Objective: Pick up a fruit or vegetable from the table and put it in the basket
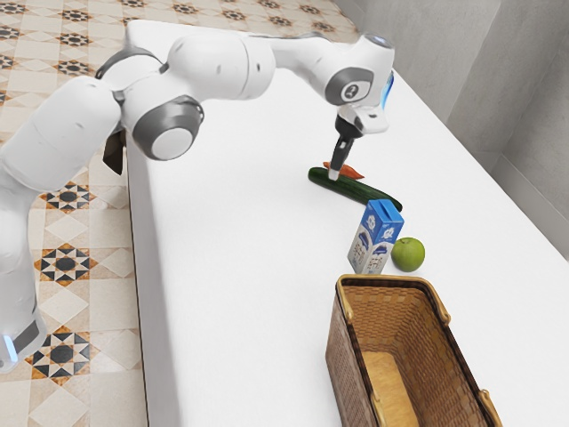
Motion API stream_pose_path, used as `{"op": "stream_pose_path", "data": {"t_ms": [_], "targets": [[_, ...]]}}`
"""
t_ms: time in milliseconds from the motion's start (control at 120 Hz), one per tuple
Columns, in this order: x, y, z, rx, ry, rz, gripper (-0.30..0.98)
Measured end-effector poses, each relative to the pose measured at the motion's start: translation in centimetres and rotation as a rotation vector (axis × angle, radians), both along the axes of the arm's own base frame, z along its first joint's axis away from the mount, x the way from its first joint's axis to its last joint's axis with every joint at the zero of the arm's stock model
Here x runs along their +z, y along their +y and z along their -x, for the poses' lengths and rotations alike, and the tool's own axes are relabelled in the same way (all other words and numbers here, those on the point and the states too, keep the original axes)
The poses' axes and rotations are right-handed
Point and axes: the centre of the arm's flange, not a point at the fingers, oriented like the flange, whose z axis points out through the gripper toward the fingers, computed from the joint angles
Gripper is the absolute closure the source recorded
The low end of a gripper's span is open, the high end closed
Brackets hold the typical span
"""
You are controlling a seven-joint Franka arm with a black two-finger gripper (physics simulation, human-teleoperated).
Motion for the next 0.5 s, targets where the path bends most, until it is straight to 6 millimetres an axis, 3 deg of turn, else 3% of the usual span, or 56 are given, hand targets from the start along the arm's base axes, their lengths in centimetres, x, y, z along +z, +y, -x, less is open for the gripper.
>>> {"op": "stream_pose_path", "data": {"t_ms": [217, 400, 500], "targets": [[-1.5, 0.6, -1.5, -0.084, -0.032, -0.001, 0.00], [-1.8, -0.7, -3.0, -0.157, -0.083, 0.013, 0.00], [-1.8, -0.4, -3.3, -0.174, -0.105, 0.015, 0.00]]}}
